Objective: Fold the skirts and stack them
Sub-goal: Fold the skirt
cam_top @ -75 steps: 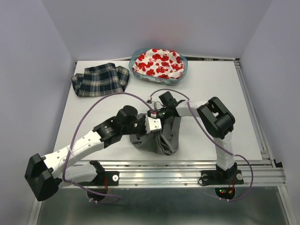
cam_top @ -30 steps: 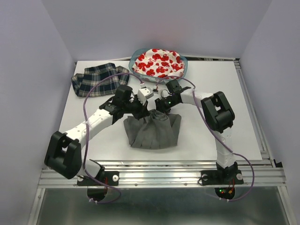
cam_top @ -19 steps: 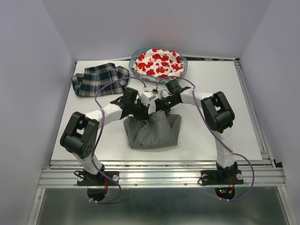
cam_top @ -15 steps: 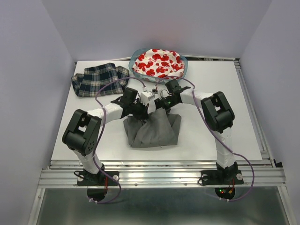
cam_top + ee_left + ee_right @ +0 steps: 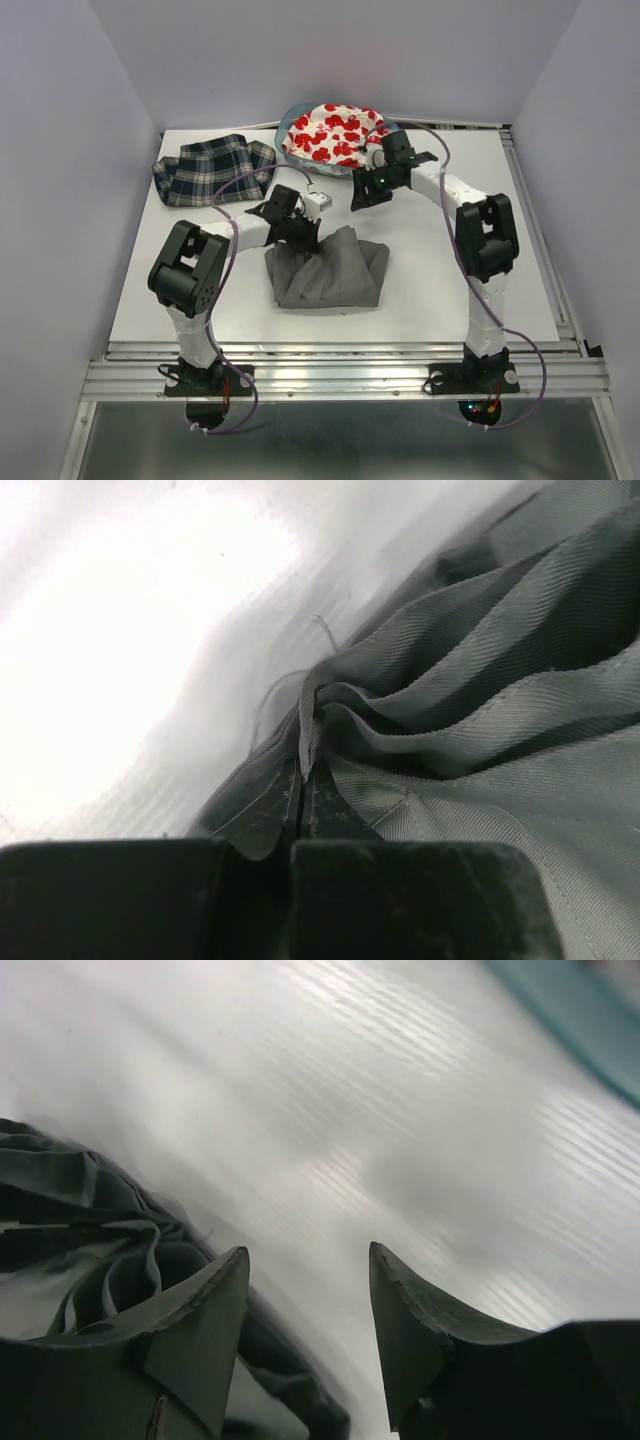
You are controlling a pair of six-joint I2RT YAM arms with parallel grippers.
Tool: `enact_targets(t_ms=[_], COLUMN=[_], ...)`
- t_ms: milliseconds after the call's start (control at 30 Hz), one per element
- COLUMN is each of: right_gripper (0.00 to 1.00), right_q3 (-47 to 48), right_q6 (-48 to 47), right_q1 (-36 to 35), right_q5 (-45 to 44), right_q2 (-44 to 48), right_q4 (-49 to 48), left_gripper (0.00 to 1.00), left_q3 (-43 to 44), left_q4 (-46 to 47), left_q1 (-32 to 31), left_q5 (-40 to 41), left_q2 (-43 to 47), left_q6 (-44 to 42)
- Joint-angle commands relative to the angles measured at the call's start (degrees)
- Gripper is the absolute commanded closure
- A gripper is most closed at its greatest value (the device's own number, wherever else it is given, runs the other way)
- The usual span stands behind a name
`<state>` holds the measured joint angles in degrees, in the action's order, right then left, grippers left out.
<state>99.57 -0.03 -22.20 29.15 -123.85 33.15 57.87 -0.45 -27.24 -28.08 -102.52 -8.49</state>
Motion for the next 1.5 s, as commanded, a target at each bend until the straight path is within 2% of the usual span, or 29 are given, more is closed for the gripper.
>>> enact_targets(t_ms=[0, 100, 133, 200, 233, 333, 433, 500, 600, 667, 867, 900, 933, 1033, 1133, 1267, 1367, 1467], right_gripper=[0.44, 0.46, 0.46, 0.47, 0.48, 0.50, 0.50, 0.52, 0.54, 0.56, 0.60, 0.61, 0.61, 0.61, 0.61, 0.61, 0.61, 0.61], right_q3=[2.2, -1.6, -4.2, -7.4, -11.0, -17.8, -22.3, -26.3, -28.9, -32.2, -38.2, -38.6, -38.7, -39.1, -38.7, -38.6, -38.4, -37.3], right_q6=[1.4, -0.9, -0.2, 3.7, 4.6, 4.1, 2.4, 1.1, -2.2, -1.7, 4.6, 5.8, 6.6, 8.5, 11.1, 14.9, 16.4, 18.2], right_q1=[3.4, 4.1, 4.1, 4.1, 2.4, -2.5, -5.7, -5.7, -5.7, -5.7, -5.0, -5.0, -5.0, -5.0, -5.0, -5.0, -5.0, -5.0], right_q5=[-4.6, 0.7, 6.9, 13.0, 18.1, 21.1, 20.0, 20.9, 17.3, 13.8, 14.3, 14.6, 15.0, 15.7, 17.6, 21.0, 22.9, 24.3], right_q2=[9.8, 17.2, 19.1, 24.2, 25.7, 29.2, 29.2, 28.1, 25.2, 23.4, 19.1, 18.6, 17.6, 15.9, 15.0, 15.0, 15.5, 16.6], right_q4=[4.2, 5.0, 4.8, 2.5, 0.9, -0.4, -1.1, -2.2, -3.3, -7.4, -18.2, -19.1, -19.7, -21.8, -22.8, -25.1, -26.4, -26.1], left_gripper=[0.96, 0.90, 0.89, 0.85, 0.84, 0.81, 0.80, 0.78, 0.75, 0.74, 0.65, 0.59, 0.58, 0.40, 0.39, 0.40, 0.42, 0.44], left_q3=[4.0, 6.4, 7.1, 9.0, 10.3, 13.2, 14.8, 16.0, 17.3, 18.5, 21.1, 21.1, 20.9, 19.3, 17.2, 8.9, 1.6, -3.0], left_q4=[-3.8, -5.6, -6.9, -8.1, -9.0, -11.6, -13.2, -13.7, -14.9, -15.6, -15.7, -15.5, -15.1, -13.0, -12.4, -9.6, -5.6, -0.4], left_q1=[0.3, 0.4, 0.5, 0.8, 1.2, 1.7, 2.2, 2.5, 2.8, 3.8, 8.3, 8.6, 8.8, 8.9, 8.8, 6.9, 4.0, 3.8], left_q5=[2.1, 2.8, 2.8, 2.9, 2.5, 1.9, 1.4, 0.7, 0.0, -0.2, -5.0, -4.9, -4.4, -1.6, -3.8, -12.8, -15.3, -15.5], left_q2=[-3.8, -6.0, -6.7, -8.7, -9.4, -11.9, -13.4, -13.8, -13.7, -13.4, -6.9, -3.4, -1.6, 6.7, 13.4, 18.8, 18.9, 16.1], left_q6=[0.5, 0.1, 0.0, 0.0, 0.1, 0.2, 0.1, 0.0, -0.9, -1.7, -2.4, -2.7, -2.8, -2.9, -1.4, 3.5, 7.7, 11.5])
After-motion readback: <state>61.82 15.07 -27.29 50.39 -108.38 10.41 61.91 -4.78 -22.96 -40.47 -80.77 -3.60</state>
